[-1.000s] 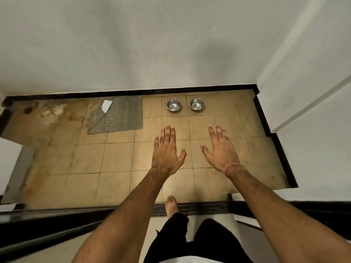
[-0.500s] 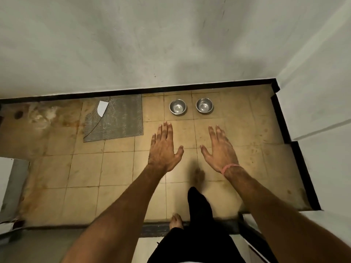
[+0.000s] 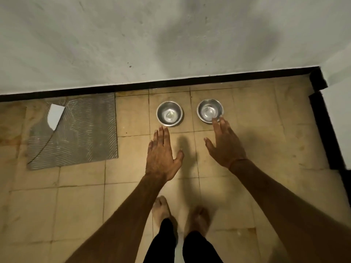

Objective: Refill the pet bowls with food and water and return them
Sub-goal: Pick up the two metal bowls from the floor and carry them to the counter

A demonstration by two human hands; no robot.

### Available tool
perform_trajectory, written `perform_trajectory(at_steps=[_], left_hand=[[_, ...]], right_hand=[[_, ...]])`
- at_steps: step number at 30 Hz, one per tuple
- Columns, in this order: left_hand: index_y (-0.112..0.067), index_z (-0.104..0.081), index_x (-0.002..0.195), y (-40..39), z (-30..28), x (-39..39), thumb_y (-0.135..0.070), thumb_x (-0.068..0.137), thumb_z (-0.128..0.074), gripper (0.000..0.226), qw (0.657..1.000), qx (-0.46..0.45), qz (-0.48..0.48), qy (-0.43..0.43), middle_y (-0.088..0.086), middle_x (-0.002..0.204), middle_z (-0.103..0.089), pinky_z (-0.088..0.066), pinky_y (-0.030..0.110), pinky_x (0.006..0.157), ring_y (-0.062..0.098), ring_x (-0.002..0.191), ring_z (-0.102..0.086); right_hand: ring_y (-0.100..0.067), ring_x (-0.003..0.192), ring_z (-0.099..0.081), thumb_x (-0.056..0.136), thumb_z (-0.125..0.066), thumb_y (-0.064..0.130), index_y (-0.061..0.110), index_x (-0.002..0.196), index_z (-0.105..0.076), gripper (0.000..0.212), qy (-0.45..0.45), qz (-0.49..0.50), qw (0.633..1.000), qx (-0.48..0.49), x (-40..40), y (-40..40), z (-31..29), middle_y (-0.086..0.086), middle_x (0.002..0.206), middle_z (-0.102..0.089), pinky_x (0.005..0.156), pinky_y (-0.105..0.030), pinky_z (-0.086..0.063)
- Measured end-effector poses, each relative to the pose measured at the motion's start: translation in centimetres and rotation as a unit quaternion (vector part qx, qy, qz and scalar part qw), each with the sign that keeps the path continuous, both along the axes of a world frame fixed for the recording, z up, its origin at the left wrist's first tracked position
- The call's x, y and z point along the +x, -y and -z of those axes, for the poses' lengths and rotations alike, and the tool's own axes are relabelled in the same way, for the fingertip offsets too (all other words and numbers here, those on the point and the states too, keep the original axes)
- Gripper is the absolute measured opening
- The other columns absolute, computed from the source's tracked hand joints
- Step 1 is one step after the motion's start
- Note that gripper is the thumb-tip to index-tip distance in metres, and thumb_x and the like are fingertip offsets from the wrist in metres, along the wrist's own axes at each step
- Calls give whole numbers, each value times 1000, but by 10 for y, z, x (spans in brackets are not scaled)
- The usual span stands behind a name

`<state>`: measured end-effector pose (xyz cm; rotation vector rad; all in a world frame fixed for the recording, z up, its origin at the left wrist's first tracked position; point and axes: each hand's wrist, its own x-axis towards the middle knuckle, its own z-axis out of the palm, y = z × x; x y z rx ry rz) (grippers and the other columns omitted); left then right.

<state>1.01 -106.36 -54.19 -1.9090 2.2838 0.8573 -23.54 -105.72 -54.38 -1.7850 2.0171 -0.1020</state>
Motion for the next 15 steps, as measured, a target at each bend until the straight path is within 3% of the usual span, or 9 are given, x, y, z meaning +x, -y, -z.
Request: perform_trajectory(at_steps=[4,7,12,15], left_hand=[[-12,8,174,71,120,-5,-63,107,-39,97,1000,-12,6,10,11,183,9,-13,53,137,30,170,3],[-12,6,174,110,199,-6,-59,108,-44,95,1000,-22,10,8,11,184,8,-14,53,137,31,170,2],[-16,6,175,144,297,-7,-67,105,-30,94,999,-24,30,30,12,183,11,-12,55,136,33,170,5],[-16,-3,176,154,336,-11,-70,104,-26,92,1000,-16,-9,18,13,184,5,-8,54,135,33,170,4]], right_hand=[[-36,165,-12,106,-55,47,17,172,-12,84,14,34,999,-2,-17,52,128,-18,178,-10,130,-52,-26],[-38,164,-14,106,-54,46,14,171,-16,82,-1,49,999,4,-31,85,208,-22,177,-12,129,-54,-28],[-45,160,-23,106,-50,45,9,169,-22,78,-41,41,998,14,-48,120,296,-26,174,-21,125,-58,-34],[-47,159,-26,106,-46,50,7,167,-28,77,-70,38,997,14,-52,129,330,-27,171,-27,123,-61,-35]])
